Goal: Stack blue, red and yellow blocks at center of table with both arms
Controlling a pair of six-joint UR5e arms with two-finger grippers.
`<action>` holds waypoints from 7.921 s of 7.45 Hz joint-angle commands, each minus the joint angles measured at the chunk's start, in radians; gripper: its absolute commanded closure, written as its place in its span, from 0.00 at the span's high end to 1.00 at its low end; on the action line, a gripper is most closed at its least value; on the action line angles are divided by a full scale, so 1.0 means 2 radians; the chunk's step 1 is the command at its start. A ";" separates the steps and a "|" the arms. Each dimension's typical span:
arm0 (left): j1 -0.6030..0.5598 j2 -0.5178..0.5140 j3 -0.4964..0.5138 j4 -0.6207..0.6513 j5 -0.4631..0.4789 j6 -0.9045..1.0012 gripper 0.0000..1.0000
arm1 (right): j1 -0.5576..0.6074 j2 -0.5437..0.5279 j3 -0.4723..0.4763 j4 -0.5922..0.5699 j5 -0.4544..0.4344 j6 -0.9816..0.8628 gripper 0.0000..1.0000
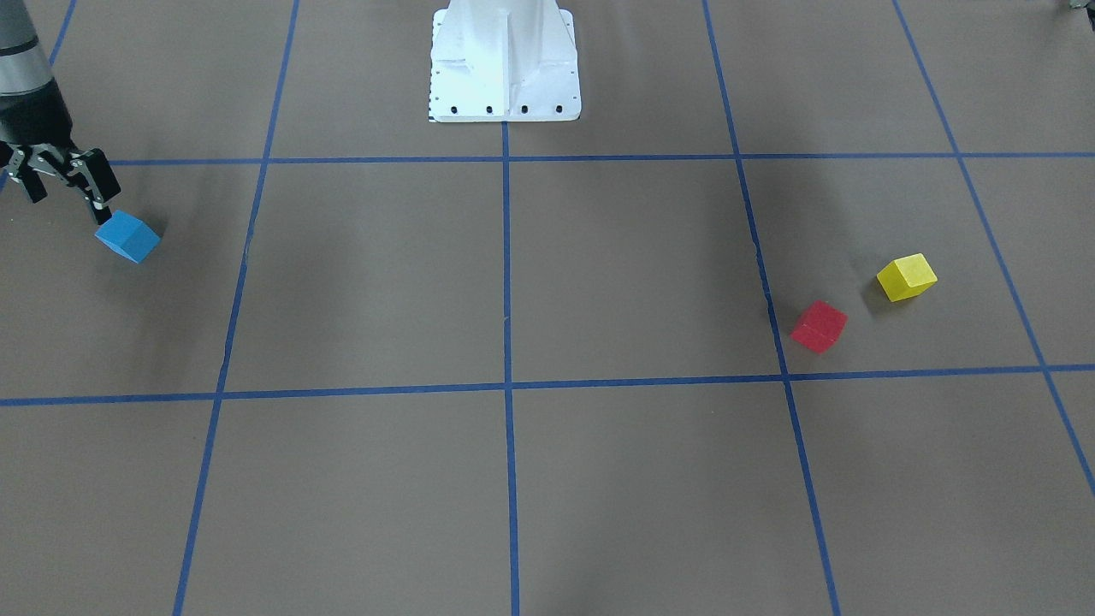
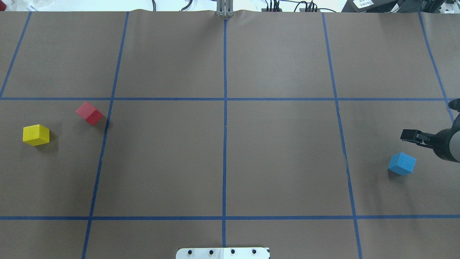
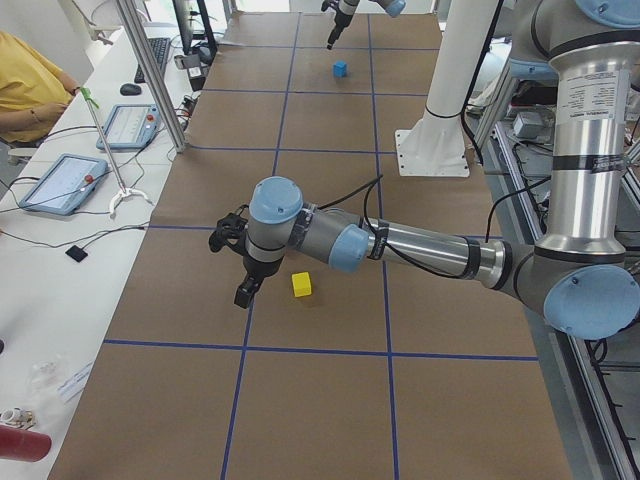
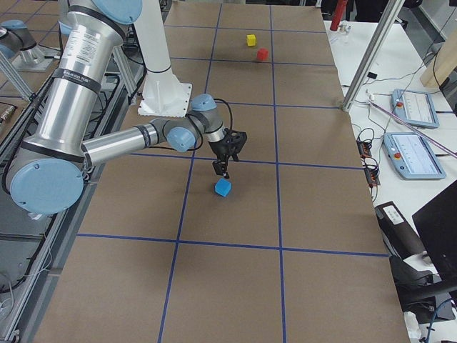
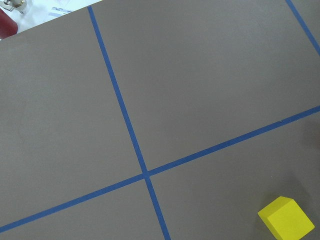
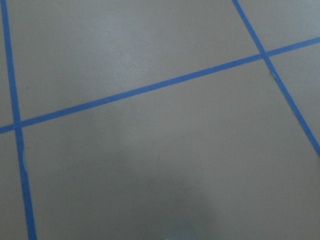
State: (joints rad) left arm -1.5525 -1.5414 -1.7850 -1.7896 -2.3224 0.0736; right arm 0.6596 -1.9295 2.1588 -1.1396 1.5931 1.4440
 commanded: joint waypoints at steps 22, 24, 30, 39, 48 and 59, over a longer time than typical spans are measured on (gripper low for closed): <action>-0.001 0.004 0.007 0.000 0.000 0.002 1.00 | -0.108 0.504 -0.278 -0.078 -0.054 -0.087 0.00; 0.000 0.004 0.010 0.000 0.000 0.002 1.00 | -0.120 0.547 -0.343 -0.073 -0.063 -0.082 0.00; 0.000 0.003 0.011 0.000 0.000 0.002 1.00 | -0.130 0.574 -0.376 -0.076 -0.075 -0.082 0.99; 0.008 -0.040 -0.017 -0.063 -0.002 -0.165 1.00 | 0.173 0.523 -0.300 -0.152 0.184 -0.280 1.00; 0.352 -0.035 -0.002 -0.231 0.204 -0.340 1.00 | 0.441 0.274 -0.281 -0.143 0.386 -0.760 1.00; 0.320 -0.098 0.102 -0.227 0.105 -0.210 0.99 | 0.440 0.272 -0.280 -0.134 0.385 -0.755 1.00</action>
State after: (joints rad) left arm -0.8779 -1.7353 -1.5917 -2.2468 -2.0710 -0.3479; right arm 1.5401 -1.3866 1.5970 -1.4084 2.3629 -0.0672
